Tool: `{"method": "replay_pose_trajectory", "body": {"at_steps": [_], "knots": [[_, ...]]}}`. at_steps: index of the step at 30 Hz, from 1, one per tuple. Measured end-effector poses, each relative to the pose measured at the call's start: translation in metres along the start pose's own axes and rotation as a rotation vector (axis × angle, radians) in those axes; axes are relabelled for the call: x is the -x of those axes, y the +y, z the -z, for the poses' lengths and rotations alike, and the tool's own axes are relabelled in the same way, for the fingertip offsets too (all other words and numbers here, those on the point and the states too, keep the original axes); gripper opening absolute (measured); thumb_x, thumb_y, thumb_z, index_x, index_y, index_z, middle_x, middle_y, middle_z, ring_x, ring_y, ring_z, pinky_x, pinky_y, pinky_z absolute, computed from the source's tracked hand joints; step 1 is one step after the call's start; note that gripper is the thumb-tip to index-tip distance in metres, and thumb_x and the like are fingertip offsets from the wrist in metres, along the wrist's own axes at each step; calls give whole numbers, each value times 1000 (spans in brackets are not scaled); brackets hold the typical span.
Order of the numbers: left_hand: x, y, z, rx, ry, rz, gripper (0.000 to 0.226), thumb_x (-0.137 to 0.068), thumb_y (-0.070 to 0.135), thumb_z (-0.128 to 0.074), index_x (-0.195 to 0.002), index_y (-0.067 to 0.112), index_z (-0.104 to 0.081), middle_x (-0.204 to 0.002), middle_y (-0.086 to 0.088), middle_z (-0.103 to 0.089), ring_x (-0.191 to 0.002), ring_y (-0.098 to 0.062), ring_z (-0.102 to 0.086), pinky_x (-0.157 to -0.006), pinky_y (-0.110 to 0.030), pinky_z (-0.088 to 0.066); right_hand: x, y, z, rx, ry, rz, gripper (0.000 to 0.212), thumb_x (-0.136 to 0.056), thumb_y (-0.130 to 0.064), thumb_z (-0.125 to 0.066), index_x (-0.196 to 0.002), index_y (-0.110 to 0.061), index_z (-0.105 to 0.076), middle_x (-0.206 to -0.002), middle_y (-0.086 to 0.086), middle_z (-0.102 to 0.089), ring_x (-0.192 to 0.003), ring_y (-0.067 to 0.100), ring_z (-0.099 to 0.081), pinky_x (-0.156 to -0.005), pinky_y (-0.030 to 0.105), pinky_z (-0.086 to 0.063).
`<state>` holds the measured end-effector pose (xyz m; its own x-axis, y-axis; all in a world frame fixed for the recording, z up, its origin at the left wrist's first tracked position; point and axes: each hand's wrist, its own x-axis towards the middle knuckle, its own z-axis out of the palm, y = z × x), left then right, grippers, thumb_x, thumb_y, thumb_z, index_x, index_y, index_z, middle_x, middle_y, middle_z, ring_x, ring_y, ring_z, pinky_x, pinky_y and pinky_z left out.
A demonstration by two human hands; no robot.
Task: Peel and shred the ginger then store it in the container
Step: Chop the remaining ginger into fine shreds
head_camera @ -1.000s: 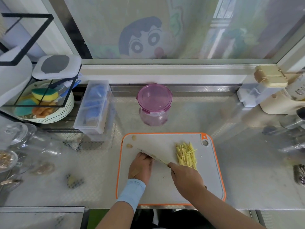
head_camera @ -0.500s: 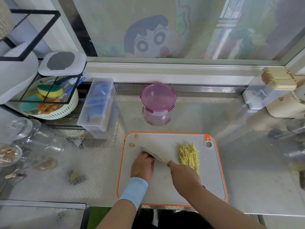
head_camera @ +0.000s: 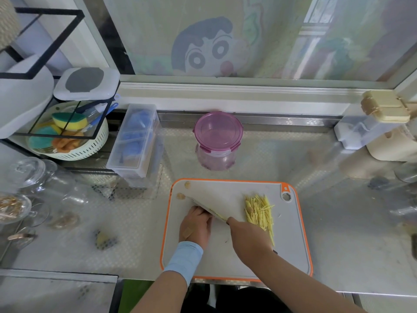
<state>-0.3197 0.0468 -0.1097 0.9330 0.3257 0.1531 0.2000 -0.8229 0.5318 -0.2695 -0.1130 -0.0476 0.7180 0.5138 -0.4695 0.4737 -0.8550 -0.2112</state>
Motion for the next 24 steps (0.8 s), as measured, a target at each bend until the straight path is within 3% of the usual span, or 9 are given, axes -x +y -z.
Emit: {"method": "replay_pose_trajectory", "body": {"at_steps": [7, 16, 24], "knots": [[1, -2, -2, -22, -10, 0, 20, -66, 6, -84, -81, 17, -76, -89, 2, -71, -90, -19, -64, -62, -25, -56, 6, 9, -2, 15, 40, 17, 35, -93, -1, -40, -120, -22, -48, -65, -3, -43, -58, 25, -49, -48, 29, -37], [1, 2, -1, -14, 1, 29, 23, -62, 4, -86, -78, 17, -76, -86, 2, -71, -85, -22, -66, -61, -24, -53, -4, -3, 1, -5, 17, 21, 33, -87, 4, -39, -111, -19, -45, -65, -1, -46, -51, 19, -42, -41, 28, -29], [2, 4, -1, -21, 5, 34, 23, -64, 4, -84, -82, 15, -76, -87, -1, -71, -87, -22, -65, -64, -24, -53, 3, 4, -7, -1, 1, -10, 34, -88, 3, -39, -112, -21, -43, -69, 0, -52, -54, 21, -48, -42, 29, -32]]}}
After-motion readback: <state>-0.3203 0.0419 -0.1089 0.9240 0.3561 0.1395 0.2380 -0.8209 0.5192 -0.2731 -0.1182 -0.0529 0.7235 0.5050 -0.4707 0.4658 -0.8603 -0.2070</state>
